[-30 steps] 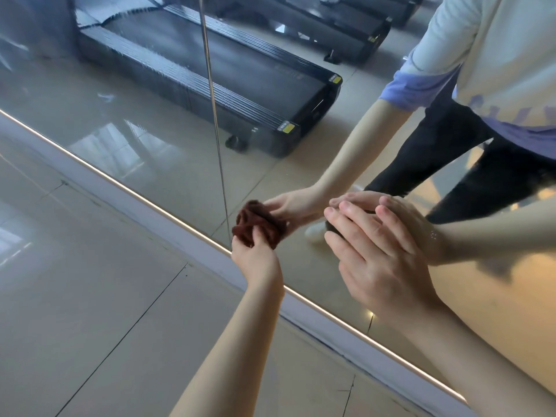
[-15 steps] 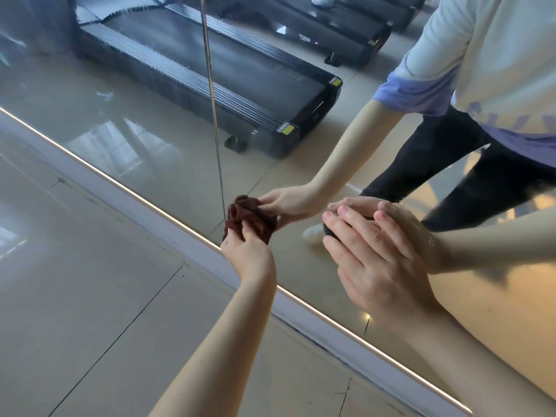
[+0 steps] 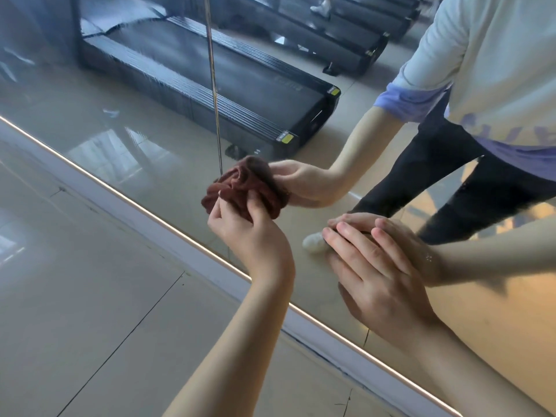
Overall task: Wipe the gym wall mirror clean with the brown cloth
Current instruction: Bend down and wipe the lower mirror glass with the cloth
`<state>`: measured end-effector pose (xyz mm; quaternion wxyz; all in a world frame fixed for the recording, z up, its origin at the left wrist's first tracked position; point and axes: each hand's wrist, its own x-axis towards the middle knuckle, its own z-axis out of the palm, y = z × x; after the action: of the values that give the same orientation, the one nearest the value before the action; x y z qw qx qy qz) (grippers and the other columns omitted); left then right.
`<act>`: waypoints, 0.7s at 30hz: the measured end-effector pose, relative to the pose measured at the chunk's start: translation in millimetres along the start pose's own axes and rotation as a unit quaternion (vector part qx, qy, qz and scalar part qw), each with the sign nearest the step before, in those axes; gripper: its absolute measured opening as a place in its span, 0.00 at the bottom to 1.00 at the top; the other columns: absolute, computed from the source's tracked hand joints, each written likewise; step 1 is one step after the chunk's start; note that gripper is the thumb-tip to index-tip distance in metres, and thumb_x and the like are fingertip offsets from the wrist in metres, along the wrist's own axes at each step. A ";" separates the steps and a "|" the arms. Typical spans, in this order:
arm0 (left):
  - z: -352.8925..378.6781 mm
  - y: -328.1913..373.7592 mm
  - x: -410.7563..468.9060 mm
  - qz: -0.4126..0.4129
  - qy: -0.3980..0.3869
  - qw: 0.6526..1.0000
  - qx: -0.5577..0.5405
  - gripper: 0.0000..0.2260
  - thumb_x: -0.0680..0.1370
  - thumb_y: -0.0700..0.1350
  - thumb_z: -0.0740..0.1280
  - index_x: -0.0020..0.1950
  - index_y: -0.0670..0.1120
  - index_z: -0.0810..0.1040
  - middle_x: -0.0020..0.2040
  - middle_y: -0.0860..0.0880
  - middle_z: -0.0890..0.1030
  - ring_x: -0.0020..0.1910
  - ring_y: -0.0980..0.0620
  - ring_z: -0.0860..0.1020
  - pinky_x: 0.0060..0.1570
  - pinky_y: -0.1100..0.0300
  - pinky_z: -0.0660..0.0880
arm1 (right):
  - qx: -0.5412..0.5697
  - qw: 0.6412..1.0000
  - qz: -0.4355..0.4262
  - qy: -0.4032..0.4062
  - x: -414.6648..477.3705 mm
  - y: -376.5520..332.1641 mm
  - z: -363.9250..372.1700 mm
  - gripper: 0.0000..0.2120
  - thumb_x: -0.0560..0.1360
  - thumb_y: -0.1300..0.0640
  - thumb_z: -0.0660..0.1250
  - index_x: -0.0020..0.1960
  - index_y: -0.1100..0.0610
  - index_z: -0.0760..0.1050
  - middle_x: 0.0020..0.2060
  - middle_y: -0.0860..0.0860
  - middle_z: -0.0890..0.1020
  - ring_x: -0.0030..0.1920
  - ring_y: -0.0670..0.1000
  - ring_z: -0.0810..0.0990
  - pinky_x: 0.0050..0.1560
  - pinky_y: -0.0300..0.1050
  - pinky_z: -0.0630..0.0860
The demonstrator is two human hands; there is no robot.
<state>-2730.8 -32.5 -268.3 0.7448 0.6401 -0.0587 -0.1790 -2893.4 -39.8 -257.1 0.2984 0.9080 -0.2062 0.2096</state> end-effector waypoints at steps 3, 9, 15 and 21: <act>2.8 10.4 13.9 -0.019 0.017 1.000 -0.001 0.11 0.84 0.42 0.61 0.43 0.52 0.73 0.60 0.48 0.68 0.58 0.52 0.74 0.64 0.62 0.71 | 0.011 1.000 0.001 -0.011 1.7 -0.5 -2.7 0.16 0.79 0.64 0.57 0.54 0.59 0.83 0.65 0.56 0.78 0.69 0.54 0.70 0.75 0.51 0.56; 0.6 28.5 -9.8 0.069 -0.065 0.995 0.011 0.14 0.79 0.44 0.62 0.62 0.39 0.76 0.63 0.45 0.66 0.64 0.50 0.70 0.68 0.60 0.68 | 0.019 0.999 0.031 0.030 29.0 3.2 -16.8 0.14 0.78 0.64 0.59 0.54 0.59 0.83 0.65 0.56 0.78 0.69 0.54 0.71 0.75 0.50 0.56; 7.1 35.9 29.8 0.043 -0.010 0.999 -0.012 0.10 0.82 0.43 0.61 0.58 0.39 0.75 0.61 0.46 0.64 0.62 0.49 0.70 0.71 0.54 0.66 | 0.006 0.990 0.073 0.123 79.3 2.7 -21.4 0.17 0.82 0.62 0.55 0.55 0.59 0.83 0.62 0.55 0.80 0.67 0.53 0.72 0.76 0.48 0.55; -0.2 39.2 -6.8 0.146 -0.112 0.982 0.035 0.26 0.76 0.45 0.62 0.73 0.37 0.68 0.65 0.45 0.64 0.67 0.50 0.66 0.73 0.60 0.62 | -0.030 0.993 0.046 0.106 77.8 6.2 -17.0 0.14 0.81 0.62 0.58 0.56 0.58 0.82 0.64 0.55 0.79 0.68 0.54 0.72 0.77 0.50 0.53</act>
<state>-2729.5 -25.5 -229.2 0.7289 0.6262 -0.2405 -0.1371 -2836.5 -53.1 -202.6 0.3357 0.8609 -0.2208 0.3120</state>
